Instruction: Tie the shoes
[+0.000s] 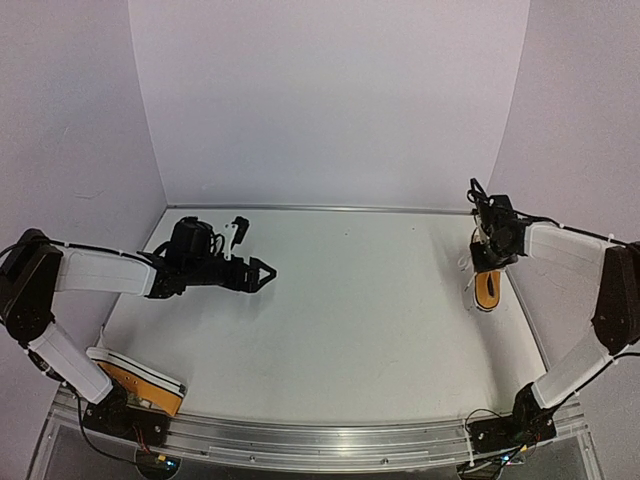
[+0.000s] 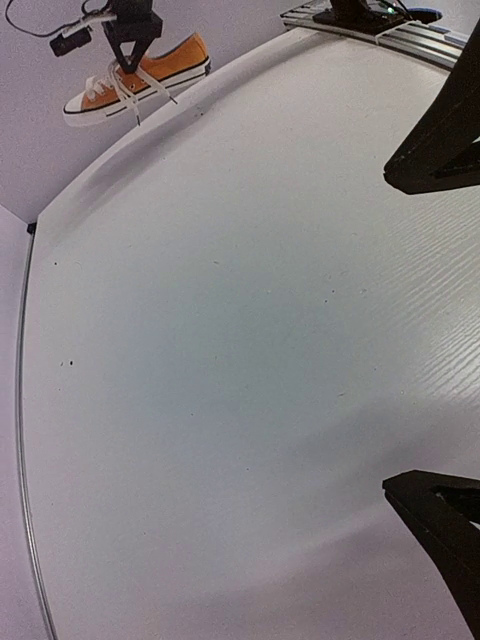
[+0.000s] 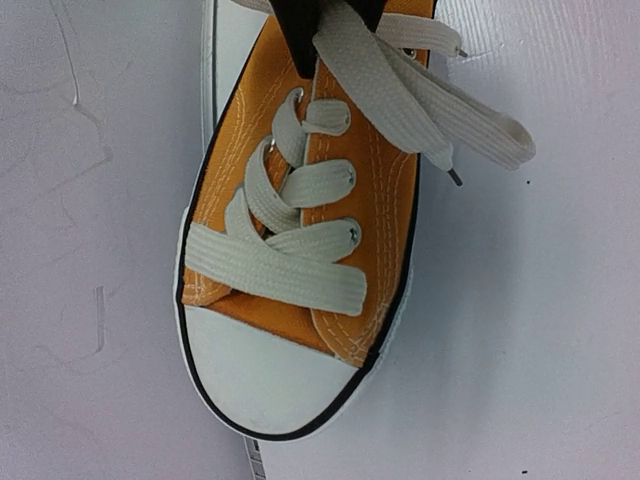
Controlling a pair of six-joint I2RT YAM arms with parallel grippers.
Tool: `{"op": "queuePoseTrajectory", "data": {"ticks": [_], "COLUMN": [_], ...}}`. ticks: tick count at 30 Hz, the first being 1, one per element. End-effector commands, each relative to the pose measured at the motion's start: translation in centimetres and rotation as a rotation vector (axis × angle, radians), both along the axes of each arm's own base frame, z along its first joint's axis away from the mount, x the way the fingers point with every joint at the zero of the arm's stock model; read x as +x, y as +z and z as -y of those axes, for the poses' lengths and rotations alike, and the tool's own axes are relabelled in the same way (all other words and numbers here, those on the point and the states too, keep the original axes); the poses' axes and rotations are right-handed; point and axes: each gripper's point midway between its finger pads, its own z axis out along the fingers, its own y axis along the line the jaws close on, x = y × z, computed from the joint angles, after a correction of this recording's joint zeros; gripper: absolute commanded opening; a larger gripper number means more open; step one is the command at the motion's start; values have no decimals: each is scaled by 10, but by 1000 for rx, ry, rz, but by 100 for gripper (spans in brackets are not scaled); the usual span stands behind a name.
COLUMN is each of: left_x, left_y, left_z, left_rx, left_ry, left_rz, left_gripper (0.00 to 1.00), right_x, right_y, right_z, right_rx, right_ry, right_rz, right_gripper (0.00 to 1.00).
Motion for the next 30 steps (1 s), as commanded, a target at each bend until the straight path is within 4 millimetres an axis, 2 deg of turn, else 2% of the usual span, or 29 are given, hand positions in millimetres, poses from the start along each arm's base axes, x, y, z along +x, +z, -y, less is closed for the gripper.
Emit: {"op": "queuePoseTrajectory", "data": {"ticks": [1, 4, 8, 10, 12, 15, 17, 18, 21, 23, 24, 26, 27, 30], "left_x": [14, 17, 18, 19, 20, 20, 21, 22, 31, 45, 48, 55, 57, 55], "left_y": [40, 46, 49, 48, 44, 40, 41, 42, 54, 62, 58, 64, 71, 81], "left_z": [17, 21, 23, 22, 20, 16, 12, 9, -6, -25, -33, -42, -43, -45], "left_rx": [-100, -111, -115, -109, -96, -75, -53, -43, -23, 8, 37, 78, 94, 103], "left_ry": [-25, -36, -40, -33, -20, 0, 15, 27, 109, 220, 251, 270, 273, 268], "left_rz": [79, 79, 85, 79, 65, 51, 51, 50, 47, 17, -31, -61, -56, -55], "left_gripper": [100, 100, 99, 100, 100, 100, 100, 100, 100, 100, 100, 100, 100, 100], "right_x": [44, 56, 67, 68, 68, 68, 70, 71, 75, 78, 80, 80, 79, 74], "right_y": [29, 21, -6, -21, -30, -34, -24, -14, 19, 48, 62, 88, 98, 110], "right_z": [1, 4, 16, 19, 22, 20, 17, 15, -3, -21, -32, -60, -82, -146], "right_rx": [-97, -119, -174, -196, -202, -165, -135, -118, -44, 32, 84, 168, 197, 250], "right_ry": [123, 175, 178, 174, 153, 138, 124, 114, 126, 146, 153, 192, 238, 359], "right_rz": [107, 82, -3, -42, -63, -59, -29, -5, 86, 166, 208, 267, 284, 298], "right_gripper": [0, 0, 0, 10, 28, 49, 70, 78, 88, 93, 97, 98, 98, 98]}}
